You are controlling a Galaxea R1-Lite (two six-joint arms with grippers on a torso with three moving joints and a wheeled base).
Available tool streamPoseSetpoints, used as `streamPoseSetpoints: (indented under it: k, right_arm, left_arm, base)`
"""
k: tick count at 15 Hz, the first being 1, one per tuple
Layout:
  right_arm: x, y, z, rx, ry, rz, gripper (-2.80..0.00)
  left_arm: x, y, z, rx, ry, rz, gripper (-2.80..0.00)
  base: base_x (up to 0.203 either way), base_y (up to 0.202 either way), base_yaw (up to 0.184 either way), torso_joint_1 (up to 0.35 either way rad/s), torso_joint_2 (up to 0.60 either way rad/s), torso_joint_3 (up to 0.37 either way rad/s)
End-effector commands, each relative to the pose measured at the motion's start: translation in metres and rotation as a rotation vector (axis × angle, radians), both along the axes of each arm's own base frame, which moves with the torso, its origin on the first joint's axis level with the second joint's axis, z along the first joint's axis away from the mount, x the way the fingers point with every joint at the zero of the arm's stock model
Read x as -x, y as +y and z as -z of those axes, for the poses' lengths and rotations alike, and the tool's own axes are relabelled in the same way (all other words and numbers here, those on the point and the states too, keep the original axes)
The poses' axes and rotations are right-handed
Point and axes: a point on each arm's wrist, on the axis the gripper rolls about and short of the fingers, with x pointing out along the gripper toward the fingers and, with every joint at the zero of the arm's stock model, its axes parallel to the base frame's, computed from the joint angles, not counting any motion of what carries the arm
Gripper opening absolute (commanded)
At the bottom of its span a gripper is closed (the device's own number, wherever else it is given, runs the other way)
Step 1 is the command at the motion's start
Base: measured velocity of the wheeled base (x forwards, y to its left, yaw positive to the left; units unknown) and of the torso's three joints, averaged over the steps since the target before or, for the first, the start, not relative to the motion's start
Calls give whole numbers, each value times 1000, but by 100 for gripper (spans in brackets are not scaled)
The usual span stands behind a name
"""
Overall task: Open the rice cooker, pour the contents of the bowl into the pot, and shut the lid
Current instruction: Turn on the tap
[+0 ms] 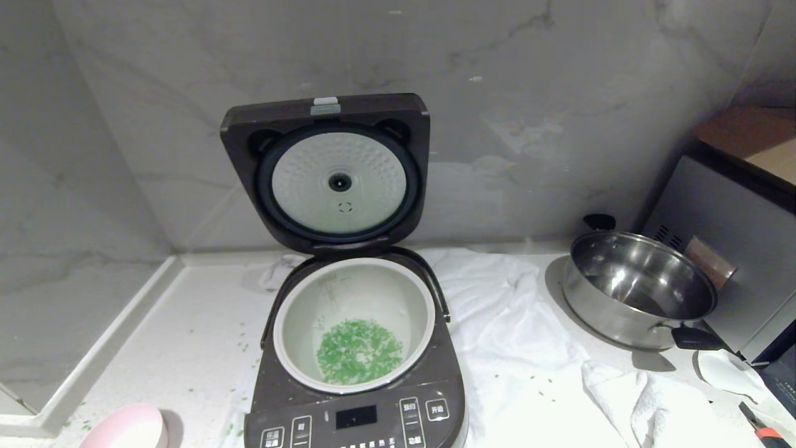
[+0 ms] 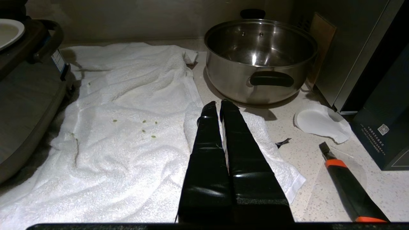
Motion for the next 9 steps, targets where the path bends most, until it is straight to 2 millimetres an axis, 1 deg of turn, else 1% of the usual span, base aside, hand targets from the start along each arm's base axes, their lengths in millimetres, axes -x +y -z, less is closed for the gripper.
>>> streamPoseSetpoints:
  k: [1,4,5,6,7,8,9]
  right_arm:
    - [0,0,0,-1,3,0,-280]
    - [0,0,0,-1,3,0,-280]
    - [0,0,0,-1,3,1,-280]
    - [0,0,0,-1,3,1,-280]
    - [0,0,0,-1,3,1,-280]
    - [0,0,0,-1,3,1,-280]
    - [0,0,0,-2,3,1,-280]
  left_arm:
    - [0,0,2,5,8,3,0]
    - [0,0,2,12,21,-7,0]
    - [0,0,-1,9,-7,-20,0]
    - [-2,1,-6,-10,-82,-29,0]
    - [-5,0,-5,-34,-136,-20,0]
    - [-6,0,-4,-42,-144,1,0]
    - [-5,0,1,-48,-87,19,0]
  base:
    - [0,0,0,0,0,0]
    - [0,0,0,0,0,0]
    - [0,0,0,0,0,0]
    - [0,0,0,0,0,0]
    - [0,0,0,0,0,0]
    - [0,0,0,0,0,0]
    - [0,0,0,0,0,0]
